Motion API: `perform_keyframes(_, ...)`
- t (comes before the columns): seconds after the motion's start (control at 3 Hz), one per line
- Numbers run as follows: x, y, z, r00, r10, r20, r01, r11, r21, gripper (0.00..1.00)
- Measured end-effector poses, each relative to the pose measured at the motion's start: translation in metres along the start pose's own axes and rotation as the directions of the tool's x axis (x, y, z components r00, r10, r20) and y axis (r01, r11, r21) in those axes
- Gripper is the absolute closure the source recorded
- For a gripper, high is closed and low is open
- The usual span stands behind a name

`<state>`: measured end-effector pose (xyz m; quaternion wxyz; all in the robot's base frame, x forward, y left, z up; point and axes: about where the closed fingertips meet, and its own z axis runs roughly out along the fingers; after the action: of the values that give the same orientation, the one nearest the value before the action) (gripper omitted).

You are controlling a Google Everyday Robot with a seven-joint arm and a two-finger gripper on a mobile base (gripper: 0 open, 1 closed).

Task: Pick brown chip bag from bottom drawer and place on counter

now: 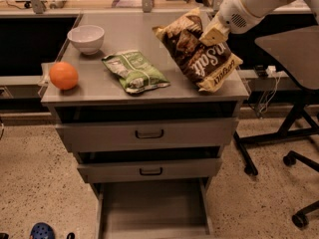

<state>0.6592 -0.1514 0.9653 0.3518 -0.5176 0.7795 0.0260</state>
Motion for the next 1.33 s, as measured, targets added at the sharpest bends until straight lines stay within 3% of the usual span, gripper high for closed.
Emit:
perform_keyframes(0.33, 0.0146, 0.0042, 0.0100, 0.991, 0.126, -0.035, -0.127, 0.9917, -0.021, 0.63)
perform_keyframes(1.0, 0.0165, 0.0055, 0.0126, 0.987, 0.158, -0.041, -0.160, 0.9869, -0.026, 0.16)
perform_keyframes(1.33, 0.0164, 0.0055, 0.0126, 0.987, 0.158, -0.041, -0.159, 0.9869, -0.026, 0.00)
